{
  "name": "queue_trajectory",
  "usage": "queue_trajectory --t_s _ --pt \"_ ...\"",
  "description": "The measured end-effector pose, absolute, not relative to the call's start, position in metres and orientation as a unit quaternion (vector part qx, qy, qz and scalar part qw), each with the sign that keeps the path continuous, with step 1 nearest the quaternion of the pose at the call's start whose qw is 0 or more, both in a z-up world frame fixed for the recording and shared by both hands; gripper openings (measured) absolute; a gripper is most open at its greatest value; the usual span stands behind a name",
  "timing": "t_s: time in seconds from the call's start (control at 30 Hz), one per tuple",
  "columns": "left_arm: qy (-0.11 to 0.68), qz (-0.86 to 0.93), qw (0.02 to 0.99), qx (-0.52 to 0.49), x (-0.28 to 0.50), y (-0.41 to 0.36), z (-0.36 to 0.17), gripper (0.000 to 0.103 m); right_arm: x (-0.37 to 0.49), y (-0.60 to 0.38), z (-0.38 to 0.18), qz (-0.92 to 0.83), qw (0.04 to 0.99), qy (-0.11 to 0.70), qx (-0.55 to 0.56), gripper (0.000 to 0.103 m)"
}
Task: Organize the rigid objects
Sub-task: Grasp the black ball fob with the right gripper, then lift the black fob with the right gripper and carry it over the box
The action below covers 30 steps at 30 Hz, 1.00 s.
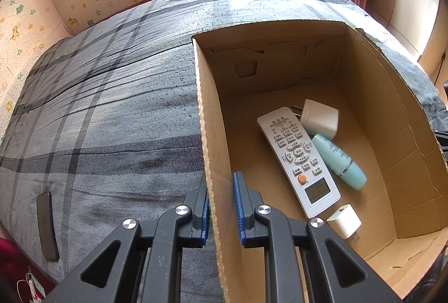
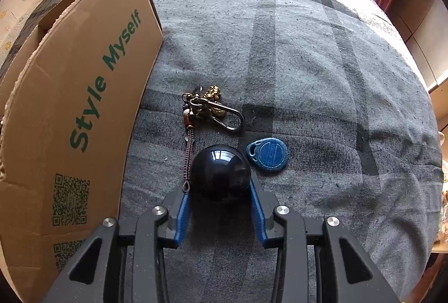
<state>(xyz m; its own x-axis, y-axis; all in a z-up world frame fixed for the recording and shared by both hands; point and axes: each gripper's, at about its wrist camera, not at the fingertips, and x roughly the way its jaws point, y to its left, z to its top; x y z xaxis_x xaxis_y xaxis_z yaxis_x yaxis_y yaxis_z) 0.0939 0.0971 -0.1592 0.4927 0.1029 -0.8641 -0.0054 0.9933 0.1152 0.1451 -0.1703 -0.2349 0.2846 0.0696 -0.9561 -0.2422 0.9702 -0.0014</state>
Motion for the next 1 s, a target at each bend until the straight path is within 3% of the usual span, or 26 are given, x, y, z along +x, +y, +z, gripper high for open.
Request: queue_trajectory --t_s 1.0 --pt "0.503 0.031 0.862 0.049 0.094 0.097 -0.159 0.017 0.109 -0.157 -0.150 0.104 0.800 0.584 -0.095 0.040"
